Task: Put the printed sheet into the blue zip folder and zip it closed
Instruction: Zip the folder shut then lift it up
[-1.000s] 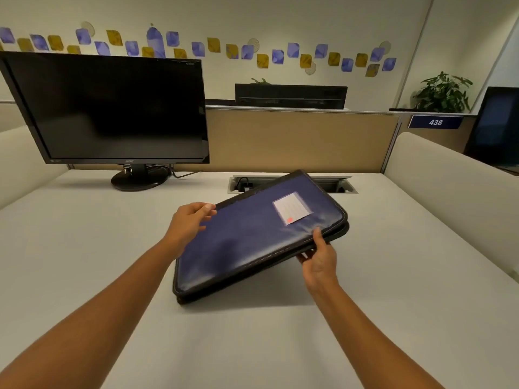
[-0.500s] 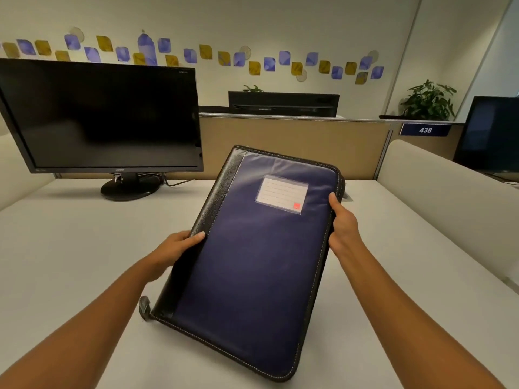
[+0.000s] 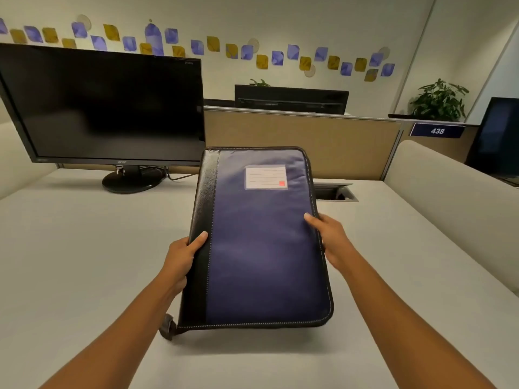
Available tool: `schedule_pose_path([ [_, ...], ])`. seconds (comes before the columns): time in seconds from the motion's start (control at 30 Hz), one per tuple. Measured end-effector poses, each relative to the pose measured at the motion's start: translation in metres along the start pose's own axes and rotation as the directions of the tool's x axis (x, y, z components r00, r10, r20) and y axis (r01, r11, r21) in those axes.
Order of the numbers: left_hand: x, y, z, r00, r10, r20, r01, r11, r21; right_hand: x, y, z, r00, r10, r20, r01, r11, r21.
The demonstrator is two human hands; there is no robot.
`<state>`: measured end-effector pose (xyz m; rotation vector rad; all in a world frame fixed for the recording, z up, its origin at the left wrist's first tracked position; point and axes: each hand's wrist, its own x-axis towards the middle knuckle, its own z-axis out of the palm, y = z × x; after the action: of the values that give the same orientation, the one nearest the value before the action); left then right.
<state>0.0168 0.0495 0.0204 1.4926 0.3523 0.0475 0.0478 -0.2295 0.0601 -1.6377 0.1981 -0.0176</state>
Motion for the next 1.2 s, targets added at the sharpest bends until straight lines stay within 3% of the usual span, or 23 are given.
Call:
schedule_pose_path([
  [0.17, 0.012, 0.000, 0.010, 0.992, -0.098, -0.080, 0.098, 0.995, -0.004, -0.009, 0.041, 0.004, 0.995, -0.041, -0.089, 0.029, 0.992, -0.126],
  [0.3, 0.017, -0.014, 0.021, 0.992, -0.084, -0.099, 0.091, 0.994, 0.066, -0.011, 0.064, 0.003, 0.986, -0.028, -0.166, -0.001, 0.985, -0.171],
  [0.47, 0.023, -0.029, 0.030, 0.985, 0.060, -0.163, -0.004, 0.946, 0.325, -0.007, 0.075, -0.002, 0.983, -0.013, -0.183, -0.035, 0.966, -0.258],
  [0.57, 0.026, -0.039, 0.034, 0.990, 0.036, -0.135, 0.031, 0.888, 0.459, -0.003, 0.079, -0.004, 0.984, -0.003, -0.179, -0.053, 0.951, -0.304],
  [0.73, 0.026, -0.042, 0.031, 0.977, 0.142, -0.159, 0.024, 0.670, 0.742, 0.002, 0.076, -0.004, 0.985, -0.042, -0.168, -0.036, 0.900, -0.435],
  [0.83, 0.021, -0.045, 0.034, 0.974, 0.203, -0.105, -0.030, 0.570, 0.821, -0.002, 0.080, 0.002, 0.983, -0.119, -0.143, 0.026, 0.850, -0.526],
  [0.93, 0.008, -0.057, 0.041, 0.965, 0.263, 0.002, -0.143, 0.518, 0.843, -0.007, 0.089, 0.008, 0.980, -0.187, -0.065, 0.087, 0.701, -0.708],
  [1.1, -0.013, -0.077, 0.051, 0.938, 0.258, 0.230, -0.291, 0.229, 0.929, -0.025, 0.105, 0.015, 0.973, -0.178, 0.148, 0.214, 0.444, -0.870],
  [1.2, -0.024, -0.084, 0.054, 0.929, 0.233, 0.288, -0.321, 0.121, 0.939, -0.037, 0.112, 0.021, 0.954, -0.185, 0.235, 0.288, 0.351, -0.891],
])
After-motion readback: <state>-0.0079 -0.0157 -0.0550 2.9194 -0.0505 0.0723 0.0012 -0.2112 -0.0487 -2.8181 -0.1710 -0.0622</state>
